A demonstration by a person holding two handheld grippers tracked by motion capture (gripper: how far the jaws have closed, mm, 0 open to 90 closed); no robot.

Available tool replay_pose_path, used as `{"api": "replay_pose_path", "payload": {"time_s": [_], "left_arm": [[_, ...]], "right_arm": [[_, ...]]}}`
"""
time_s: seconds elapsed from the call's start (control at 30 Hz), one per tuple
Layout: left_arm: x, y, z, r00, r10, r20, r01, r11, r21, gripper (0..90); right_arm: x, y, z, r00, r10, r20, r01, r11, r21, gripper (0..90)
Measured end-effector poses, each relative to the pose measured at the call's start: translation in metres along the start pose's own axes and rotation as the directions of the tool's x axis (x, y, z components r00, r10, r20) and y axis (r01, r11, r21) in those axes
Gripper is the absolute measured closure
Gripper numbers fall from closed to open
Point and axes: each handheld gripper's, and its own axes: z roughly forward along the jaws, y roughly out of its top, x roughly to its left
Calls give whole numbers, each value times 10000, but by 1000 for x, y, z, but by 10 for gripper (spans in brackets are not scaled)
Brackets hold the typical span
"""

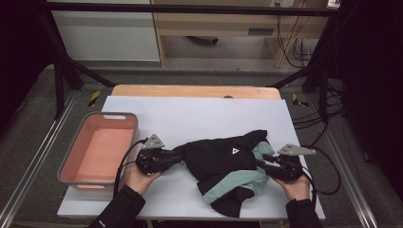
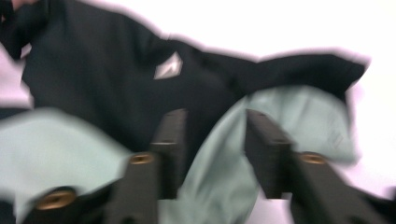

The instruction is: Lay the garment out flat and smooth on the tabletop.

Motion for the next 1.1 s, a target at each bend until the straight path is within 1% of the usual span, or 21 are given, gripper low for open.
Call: {"api": "replay_pose_path", "payload": {"time_s": [0.07, 0.1, 0.13, 0.2, 0.23, 0.3, 0.37, 0.4, 0.43, 0.47, 0.53, 0.63, 0.67, 0.7, 0.8, 0.83, 0.9, 0.93, 0.97, 1.03, 1.1], "left_arm": [[2, 3, 5, 9997, -55, -253, 49, 9998, -214, 459], [4, 4, 8, 9996, -126, -252, 121, 9998, -180, 423], [7, 5, 12, 9995, -201, -248, 199, 9997, -109, 420], [13, 4, 19, 9987, -302, -406, 303, 9995, -1, 369], [16, 3, 23, 9983, -432, -388, 436, 9990, 104, 372], [23, 1, 30, 9969, -722, -310, 732, 9968, 312, 371], [28, -1, 35, 9961, -836, -277, 847, 9954, 445, 377], [29, -2, 36, 9964, -834, -145, 840, 9955, 438, 419], [30, -2, 37, 9966, -817, -82, 820, 9958, 398, 482], [31, -2, 37, 9964, -850, -22, 850, 9957, 372, 526], [33, -2, 38, 9943, -1032, 251, 1022, 9941, 368, 647], [33, -2, 37, 9927, -1122, 433, 1105, 9931, 393, 803], [33, -2, 36, 9922, -1165, 438, 1148, 9926, 406, 825], [33, -1, 36, 9916, -1212, 452, 1194, 9920, 405, 838], [33, 2, 32, 9918, -1215, 399, 1197, 9918, 439, 855], [32, 3, 30, 9921, -1208, 349, 1196, 9921, 369, 858], [32, 10, 22, 9934, -1110, 299, 1108, 9938, 85, 861], [32, 14, 17, 9943, -1046, 227, 1047, 9945, -57, 864], [32, 20, 13, 9951, -981, 120, 983, 9950, -193, 864], [36, 34, 5, 9961, -822, -332, 811, 9962, -331, 865], [42, 51, -2, 9943, -876, -611, 841, 9948, -579, 865]], "right_arm": [[-5, 8, 4, 9993, -113, 343, 121, 9996, -238, 447], [-8, 12, 8, 9986, -128, 515, 141, 9996, -244, 417], [-12, 14, 12, 9972, -125, 732, 146, 9995, -283, 379], [-22, 16, 22, 9946, 73, 1040, -46, 9996, -265, 357], [-27, 16, 28, 9932, 199, 1147, -179, 9997, -179, 334], [-37, 13, 39, 9893, 258, 1438, -264, 9996, 22, 326], [-45, 10, 51, 9866, 281, 1608, -361, 9982, 471, 325], [-48, 9, 55, 9852, 231, 1699, -352, 9970, 688, 325], [-50, 8, 60, 9854, 188, 1693, -336, 9958, 850, 324], [-52, 8, 64, 9855, 152, 1689, -311, 9953, 918, 326], [-54, 6, 72, 9863, 199, 1639, -386, 9930, 1115, 350], [-52, 5, 83, 9874, -46, 1582, -197, 9882, 1517, 431], [-51, 5, 85, 9874, -156, 1574, -103, 9867, 1624, 450], [-50, 4, 85, 9864, -249, 1623, -8, 9877, 1565, 509], [-49, 6, 83, 9895, -235, 1428, -10, 9857, 1687, 851], [-48, 7, 83, 9899, -235, 1400, -19, 9839, 1786, 868], [-46, 10, 82, 9883, -466, 1451, 162, 9789, 2038, 879], [-46, 13, 80, 9866, -569, 1531, 253, 9792, 2014, 881], [-46, 16, 77, 9850, -586, 1620, 298, 9841, 1750, 882], [-48, 26, 69, 9815, -449, 1861, 264, 9946, 1007, 884], [-50, 38, 63, 9747, -400, 2199, 348, 9990, 275, 885]]}}
